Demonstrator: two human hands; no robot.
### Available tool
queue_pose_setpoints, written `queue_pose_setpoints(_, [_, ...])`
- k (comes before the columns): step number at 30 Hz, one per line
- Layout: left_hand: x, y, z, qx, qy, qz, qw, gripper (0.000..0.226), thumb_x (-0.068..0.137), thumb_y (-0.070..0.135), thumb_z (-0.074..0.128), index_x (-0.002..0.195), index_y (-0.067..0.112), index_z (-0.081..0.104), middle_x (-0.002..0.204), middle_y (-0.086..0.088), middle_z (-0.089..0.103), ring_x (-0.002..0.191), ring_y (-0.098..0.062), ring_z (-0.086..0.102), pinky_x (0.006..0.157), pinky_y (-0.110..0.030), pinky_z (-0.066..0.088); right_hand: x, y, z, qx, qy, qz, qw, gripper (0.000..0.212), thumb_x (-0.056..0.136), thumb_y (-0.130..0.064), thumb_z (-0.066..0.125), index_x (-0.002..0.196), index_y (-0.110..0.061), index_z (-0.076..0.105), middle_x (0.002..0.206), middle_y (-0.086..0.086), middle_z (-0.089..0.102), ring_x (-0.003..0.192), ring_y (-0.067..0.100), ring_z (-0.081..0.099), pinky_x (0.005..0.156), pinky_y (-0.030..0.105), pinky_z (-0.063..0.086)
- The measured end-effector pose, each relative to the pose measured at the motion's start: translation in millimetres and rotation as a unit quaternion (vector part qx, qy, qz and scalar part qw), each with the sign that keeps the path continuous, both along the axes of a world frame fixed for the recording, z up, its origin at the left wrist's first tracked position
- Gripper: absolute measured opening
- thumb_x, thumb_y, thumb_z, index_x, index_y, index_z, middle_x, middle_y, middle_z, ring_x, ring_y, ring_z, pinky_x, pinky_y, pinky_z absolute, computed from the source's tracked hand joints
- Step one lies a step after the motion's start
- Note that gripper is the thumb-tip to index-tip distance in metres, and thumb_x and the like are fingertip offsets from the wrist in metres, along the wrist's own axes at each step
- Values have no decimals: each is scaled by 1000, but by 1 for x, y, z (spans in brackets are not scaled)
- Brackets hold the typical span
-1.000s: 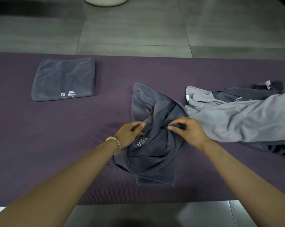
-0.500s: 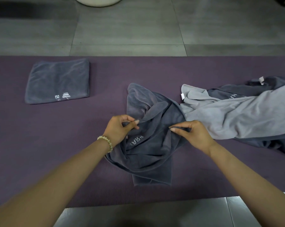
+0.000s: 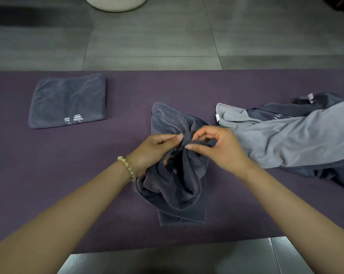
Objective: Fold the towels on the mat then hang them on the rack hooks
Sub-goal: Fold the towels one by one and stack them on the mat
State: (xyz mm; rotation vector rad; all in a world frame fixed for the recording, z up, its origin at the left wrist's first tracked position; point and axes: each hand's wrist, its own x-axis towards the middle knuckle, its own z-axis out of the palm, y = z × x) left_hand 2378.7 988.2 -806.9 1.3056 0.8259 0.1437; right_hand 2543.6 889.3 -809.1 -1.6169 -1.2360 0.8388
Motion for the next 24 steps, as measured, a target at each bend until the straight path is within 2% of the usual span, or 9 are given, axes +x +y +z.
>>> queue_pose_setpoints(3, [0, -4, 1, 3, -13, -36, 999, 16, 92, 26, 57, 103, 29, 68, 52, 2, 51, 42, -6, 38, 52, -10, 41, 0, 0, 2, 25, -1, -14, 1000, 15, 71, -17, 81, 71, -21, 67, 69, -15, 64, 64, -4, 56, 66, 8, 41])
queue_pose_setpoints(7, [0, -7, 3, 9, -22, -24, 999, 27, 85, 12, 67, 103, 32, 65, 85, 13, 71, 40, -1, 43, 49, -11, 43, 0, 3, 8, 29, 19, -24, 999, 10, 68, -31, 77, 71, -27, 69, 72, -13, 64, 68, 1, 59, 65, 17, 48])
queue_pose_setpoints(10, [1, -7, 4, 53, -34, -15, 998, 25, 84, 13, 68, 100, 33, 66, 82, 11, 73, 40, -1, 45, 46, -12, 43, 0, 5, 8, 17, 23, -18, 999, 10, 70, -26, 78, 72, -25, 69, 70, -14, 65, 66, 1, 60, 64, 17, 49])
queue_pose_setpoints(13, [2, -6, 4, 99, -39, -43, 993, 25, 88, 13, 64, 105, 31, 66, 94, -19, 70, 39, -3, 43, 45, -13, 42, 0, 4, 6, 18, 32, -22, 999, 16, 72, -17, 80, 73, -21, 64, 63, -11, 61, 60, 1, 54, 60, 14, 47])
queue_pose_setpoints(15, [2, -6, 6, 117, -35, -62, 991, 26, 89, 13, 63, 106, 31, 65, 93, -26, 67, 39, -4, 42, 45, -13, 42, 0, 1, 4, 13, 31, -23, 999, 20, 72, -20, 80, 83, -22, 63, 66, 0, 59, 63, 7, 52, 63, 17, 46])
queue_pose_setpoints(16, [1, -5, 8, 118, -32, -62, 991, 25, 89, 13, 63, 106, 31, 66, 88, -25, 67, 39, -4, 42, 45, -13, 42, 0, 0, 5, 4, 26, -16, 1000, 22, 72, -25, 79, 89, -25, 64, 69, 5, 60, 65, 11, 54, 66, 21, 47])
queue_pose_setpoints(19, [-1, -3, 17, 123, -33, -73, 989, 25, 90, 12, 62, 111, 25, 67, 77, -19, 65, 39, -4, 43, 45, -14, 41, 2, -2, 19, -16, -1, 17, 1000, 19, 73, -28, 77, 91, -25, 71, 82, -2, 71, 76, 12, 66, 76, 28, 53])
queue_pose_setpoints(22, [0, -3, 37, 137, -44, -70, 987, 25, 90, 12, 61, 111, 23, 67, 87, -25, 67, 39, -3, 43, 45, -14, 41, 2, -1, 45, -10, -27, 27, 999, 11, 76, -19, 77, 84, -27, 72, 76, -10, 73, 71, 4, 66, 68, 18, 51])
queue_pose_setpoints(24, [1, -4, 56, 145, -62, -64, 985, 24, 91, 8, 60, 112, 17, 66, 85, -7, 71, 38, 0, 46, 45, -11, 40, 3, -1, 65, -8, -27, 19, 999, 10, 74, -19, 78, 81, -25, 73, 69, -14, 71, 65, -1, 63, 63, 12, 48])
